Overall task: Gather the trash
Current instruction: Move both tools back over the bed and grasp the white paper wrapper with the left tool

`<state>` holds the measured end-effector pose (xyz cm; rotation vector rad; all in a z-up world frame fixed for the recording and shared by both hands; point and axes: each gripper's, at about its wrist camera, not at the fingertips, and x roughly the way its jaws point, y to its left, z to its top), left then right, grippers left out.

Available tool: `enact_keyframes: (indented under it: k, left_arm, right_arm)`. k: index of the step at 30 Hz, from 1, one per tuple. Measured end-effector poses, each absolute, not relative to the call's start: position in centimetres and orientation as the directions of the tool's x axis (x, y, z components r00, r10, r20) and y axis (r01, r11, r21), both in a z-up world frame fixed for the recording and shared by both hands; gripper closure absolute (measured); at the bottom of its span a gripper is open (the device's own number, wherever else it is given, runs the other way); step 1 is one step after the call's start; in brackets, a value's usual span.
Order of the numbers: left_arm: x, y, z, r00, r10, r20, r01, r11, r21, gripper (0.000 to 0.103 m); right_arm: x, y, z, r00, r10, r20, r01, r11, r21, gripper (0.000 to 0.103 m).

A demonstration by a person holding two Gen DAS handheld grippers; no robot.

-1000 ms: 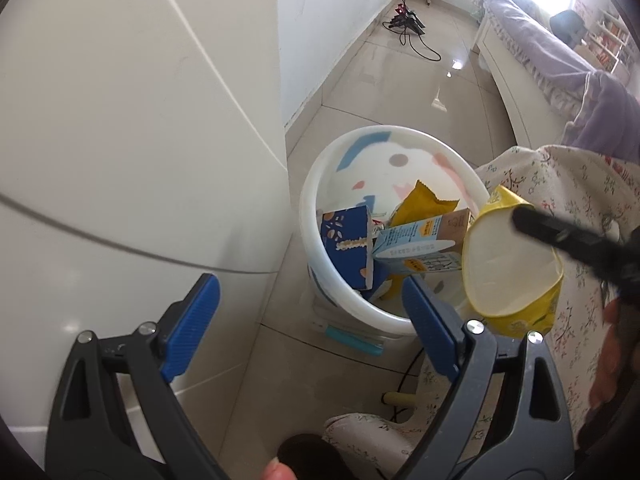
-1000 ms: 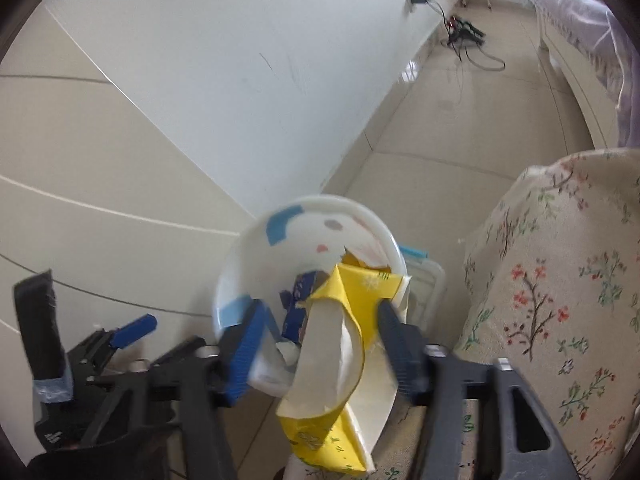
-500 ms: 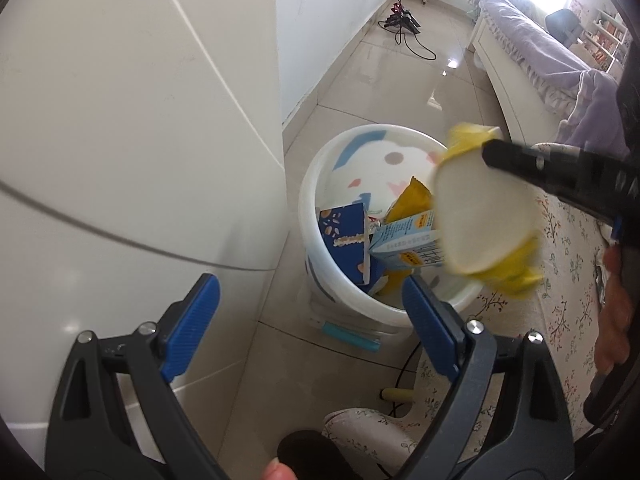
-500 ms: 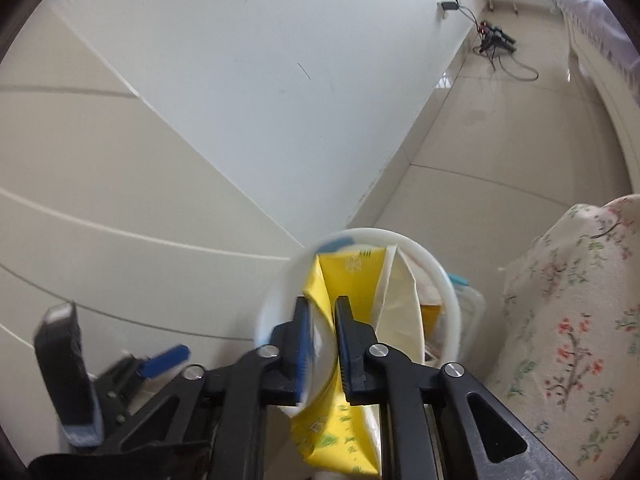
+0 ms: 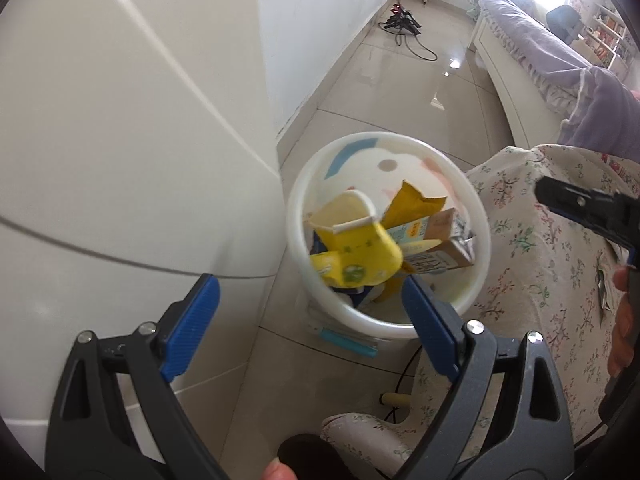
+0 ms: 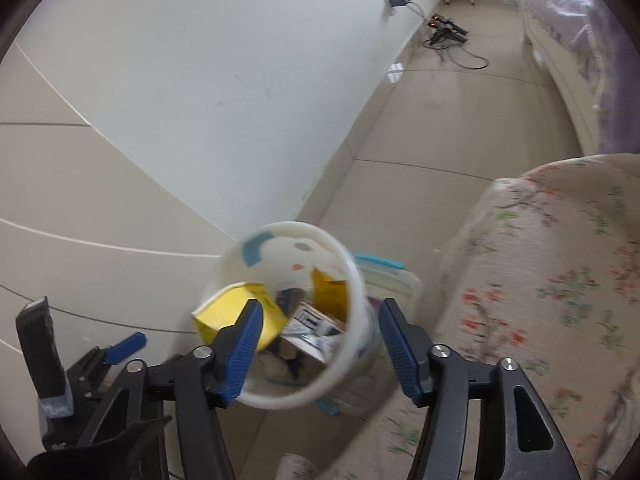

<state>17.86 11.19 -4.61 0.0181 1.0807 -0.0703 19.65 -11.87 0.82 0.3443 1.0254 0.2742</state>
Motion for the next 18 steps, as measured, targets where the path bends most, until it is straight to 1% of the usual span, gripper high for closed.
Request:
enact_keyframes:
  k: [5, 13, 18]
  left_arm:
    - [17.6, 8.7, -4.0, 0.47, -0.09, -0.878, 0.112, 0.993, -0.041, 0.011]
    - [16.5, 3.9, -3.4, 0.466, -0.119, -0.877, 0.207, 0.978, -0.023, 0.011]
    - [15.7, 0.5, -3.1, 0.454, -0.146, -0.879, 0.258, 0.966, -0.027, 0.011]
  right_arm:
    - [16.8, -15.9, 2.5, 0.505, 0.257, -0.824, 0.001, 0.954, 0.298, 0.036]
    - [11.7, -23.4, 4.0, 0.521, 0.169, -0.836, 0.129, 0.953, 0.273, 0.034]
    - [9.2, -26.4, 3.8, 0.532, 0.119, -0.838, 0.181, 0.951, 0.25, 0.033]
